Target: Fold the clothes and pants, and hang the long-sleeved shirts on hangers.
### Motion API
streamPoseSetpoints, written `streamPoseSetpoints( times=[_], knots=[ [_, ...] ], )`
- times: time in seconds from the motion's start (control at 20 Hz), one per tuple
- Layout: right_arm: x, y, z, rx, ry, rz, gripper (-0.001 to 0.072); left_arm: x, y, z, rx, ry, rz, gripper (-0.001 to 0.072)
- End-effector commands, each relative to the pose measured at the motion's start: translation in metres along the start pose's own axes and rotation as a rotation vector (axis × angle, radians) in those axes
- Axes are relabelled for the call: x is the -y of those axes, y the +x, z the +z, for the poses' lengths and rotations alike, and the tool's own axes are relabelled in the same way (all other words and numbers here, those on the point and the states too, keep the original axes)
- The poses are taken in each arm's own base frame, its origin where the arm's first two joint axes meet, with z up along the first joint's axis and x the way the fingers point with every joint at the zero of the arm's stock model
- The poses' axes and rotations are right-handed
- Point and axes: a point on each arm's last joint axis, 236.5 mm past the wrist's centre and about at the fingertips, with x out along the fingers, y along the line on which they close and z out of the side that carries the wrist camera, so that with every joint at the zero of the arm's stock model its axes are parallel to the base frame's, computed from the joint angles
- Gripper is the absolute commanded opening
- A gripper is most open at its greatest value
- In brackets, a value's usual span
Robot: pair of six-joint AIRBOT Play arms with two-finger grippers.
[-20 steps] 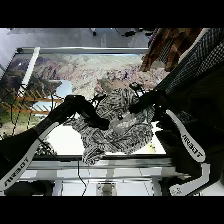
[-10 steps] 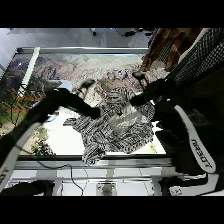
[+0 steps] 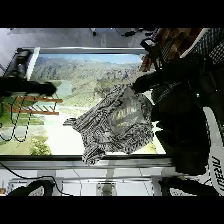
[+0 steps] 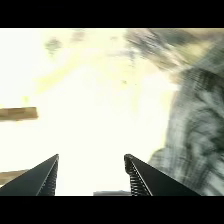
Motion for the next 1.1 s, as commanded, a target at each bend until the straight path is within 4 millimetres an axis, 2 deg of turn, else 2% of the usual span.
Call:
streamPoseSetpoints(
  times=[0.0,0.1,0.25,0.35,0.55,0.7,0.8,0.95,1.05],
  knots=[
    [-0.038,-0.001,0.014,0.031,-0.056,0.049,0.0057,-0.084,-0.017,-0.01,0.019,-0.053,0.131,0.0511],
    [-0.052,0.002,0.017,0.036,-0.082,0.065,0.0057,-0.125,-0.026,-0.025,0.008,-0.083,0.191,0.0511],
    [-0.055,0.003,0.019,0.041,-0.094,0.064,0.0057,-0.176,-0.043,-0.049,-0.02,-0.068,0.271,0.0511],
    [-0.052,0.003,0.021,0.048,-0.096,0.053,0.0057,-0.197,-0.048,-0.068,-0.056,-0.087,0.286,0.051],
    [-0.052,0.003,0.021,0.048,-0.095,0.053,0.0057,-0.224,-0.037,-0.134,-0.237,-0.166,0.242,0.051],
    [-0.053,0.003,0.019,0.041,-0.081,0.056,0.0057,-0.235,-0.017,-0.177,-0.348,-0.229,0.196,0.0511],
    [-0.053,0.003,0.019,0.04,-0.065,0.056,0.0057,-0.24,-0.008,-0.194,-0.399,-0.231,0.191,0.0511],
    [-0.053,0.003,0.019,0.041,-0.058,0.056,0.0057,-0.244,0.004,-0.202,-0.416,-0.216,0.174,0.0511],
    [-0.053,0.003,0.019,0.042,-0.058,0.056,0.0057,-0.238,0.017,-0.205,-0.408,-0.218,0.127,0.051]
  ],
)
